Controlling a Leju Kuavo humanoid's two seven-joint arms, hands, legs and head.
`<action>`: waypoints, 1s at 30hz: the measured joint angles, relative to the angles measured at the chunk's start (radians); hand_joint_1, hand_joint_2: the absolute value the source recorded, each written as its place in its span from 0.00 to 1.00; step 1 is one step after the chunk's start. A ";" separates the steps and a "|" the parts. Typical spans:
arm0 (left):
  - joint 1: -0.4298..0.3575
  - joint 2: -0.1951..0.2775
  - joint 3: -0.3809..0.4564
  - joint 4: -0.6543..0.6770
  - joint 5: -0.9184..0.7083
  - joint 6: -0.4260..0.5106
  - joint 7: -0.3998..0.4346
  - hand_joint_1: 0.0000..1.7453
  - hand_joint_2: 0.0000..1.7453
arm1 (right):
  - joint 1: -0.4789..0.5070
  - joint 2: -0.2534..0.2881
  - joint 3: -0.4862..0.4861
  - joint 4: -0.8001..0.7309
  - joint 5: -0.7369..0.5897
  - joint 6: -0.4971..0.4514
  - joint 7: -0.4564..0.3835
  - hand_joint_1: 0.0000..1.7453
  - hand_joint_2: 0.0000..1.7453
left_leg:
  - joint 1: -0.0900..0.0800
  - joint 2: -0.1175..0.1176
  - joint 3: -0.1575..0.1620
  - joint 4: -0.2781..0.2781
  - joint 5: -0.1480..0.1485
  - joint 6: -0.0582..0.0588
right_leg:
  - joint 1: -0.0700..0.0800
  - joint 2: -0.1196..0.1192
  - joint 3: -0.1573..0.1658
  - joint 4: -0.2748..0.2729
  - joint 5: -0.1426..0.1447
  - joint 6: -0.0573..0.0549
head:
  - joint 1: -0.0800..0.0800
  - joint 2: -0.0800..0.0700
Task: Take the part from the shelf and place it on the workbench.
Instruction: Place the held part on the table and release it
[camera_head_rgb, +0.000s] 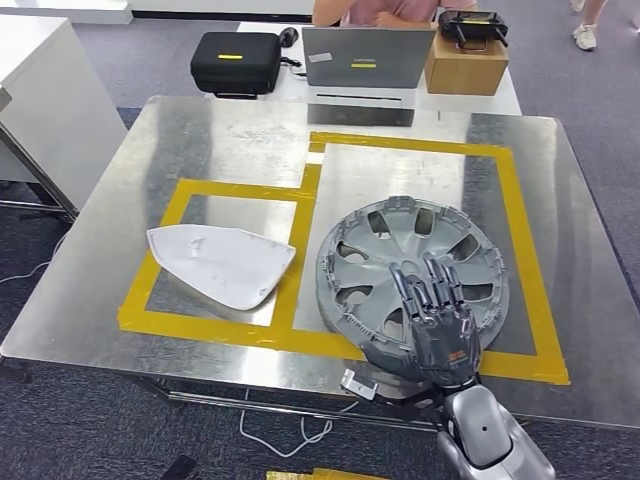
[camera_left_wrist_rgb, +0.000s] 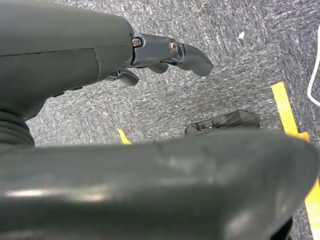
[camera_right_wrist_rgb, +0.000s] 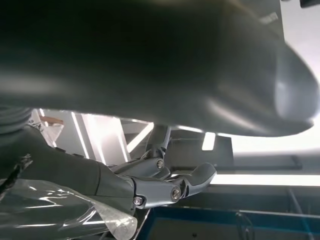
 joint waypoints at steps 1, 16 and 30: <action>0.000 0.000 0.000 0.000 0.000 0.000 -0.002 0.00 0.00 | 0.000 0.000 -0.001 -0.012 0.000 -0.003 -0.004 0.00 0.00 | 0.000 0.000 0.000 0.000 0.000 0.000 | 0.000 0.000 0.000 0.000 0.000 0.000 | 0.000 0.000; -0.001 -0.004 0.000 0.006 -0.003 0.004 -0.012 0.00 0.00 | 0.001 0.000 -0.014 -0.117 0.000 -0.007 -0.045 0.00 0.00 | 0.000 0.000 0.000 0.000 0.000 0.000 | 0.000 0.000 0.000 0.000 0.000 0.000 | 0.000 0.000; 0.000 -0.004 0.000 0.011 -0.003 0.004 -0.012 0.00 0.00 | 0.003 0.000 -0.014 -0.117 0.000 -0.007 -0.045 0.00 0.00 | -0.001 0.000 0.000 0.001 -0.001 0.002 | -0.001 0.000 0.000 -0.001 0.000 0.001 | 0.000 0.000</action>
